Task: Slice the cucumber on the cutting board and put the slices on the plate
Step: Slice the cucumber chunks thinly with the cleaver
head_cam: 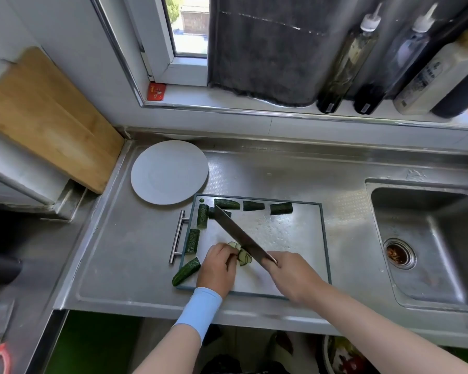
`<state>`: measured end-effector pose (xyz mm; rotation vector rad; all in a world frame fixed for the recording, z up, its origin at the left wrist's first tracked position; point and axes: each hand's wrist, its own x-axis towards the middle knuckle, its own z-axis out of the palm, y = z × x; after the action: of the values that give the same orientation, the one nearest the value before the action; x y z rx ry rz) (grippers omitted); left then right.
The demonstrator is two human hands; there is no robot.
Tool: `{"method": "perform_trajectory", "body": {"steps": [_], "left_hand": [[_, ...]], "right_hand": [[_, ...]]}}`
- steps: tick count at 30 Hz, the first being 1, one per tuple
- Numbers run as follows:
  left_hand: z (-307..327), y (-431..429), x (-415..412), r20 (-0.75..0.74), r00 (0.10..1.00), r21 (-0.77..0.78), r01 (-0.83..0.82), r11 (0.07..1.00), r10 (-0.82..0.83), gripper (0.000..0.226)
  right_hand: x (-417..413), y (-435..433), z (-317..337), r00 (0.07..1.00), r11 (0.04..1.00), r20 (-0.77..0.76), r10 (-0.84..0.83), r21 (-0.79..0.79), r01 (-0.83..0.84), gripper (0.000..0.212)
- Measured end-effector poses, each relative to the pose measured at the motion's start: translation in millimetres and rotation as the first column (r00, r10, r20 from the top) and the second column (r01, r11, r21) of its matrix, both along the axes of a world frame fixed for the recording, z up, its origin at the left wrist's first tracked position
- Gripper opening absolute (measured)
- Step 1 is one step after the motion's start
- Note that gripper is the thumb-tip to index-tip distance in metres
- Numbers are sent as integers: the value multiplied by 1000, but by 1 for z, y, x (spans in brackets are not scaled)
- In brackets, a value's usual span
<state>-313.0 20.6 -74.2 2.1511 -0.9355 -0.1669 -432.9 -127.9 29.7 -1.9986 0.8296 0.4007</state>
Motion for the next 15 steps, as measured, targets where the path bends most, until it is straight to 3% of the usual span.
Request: {"method": "perform_trajectory", "body": {"steps": [4,9,15], "left_hand": [[22,-9,1,-6,997,-57,-73,996,72,16],[28,-23,-2,146,979,-51,149,988,-140,20],[16,-28,5,106,983,10,150,989,-150,12]], "right_hand": [[1,-13,8,998,998,-39,-43,39,45,35],[2,-19,12,970,919,-122,-210,315,238,24],[3,-28,15,948,875,-106,-299,365,317,27]]}}
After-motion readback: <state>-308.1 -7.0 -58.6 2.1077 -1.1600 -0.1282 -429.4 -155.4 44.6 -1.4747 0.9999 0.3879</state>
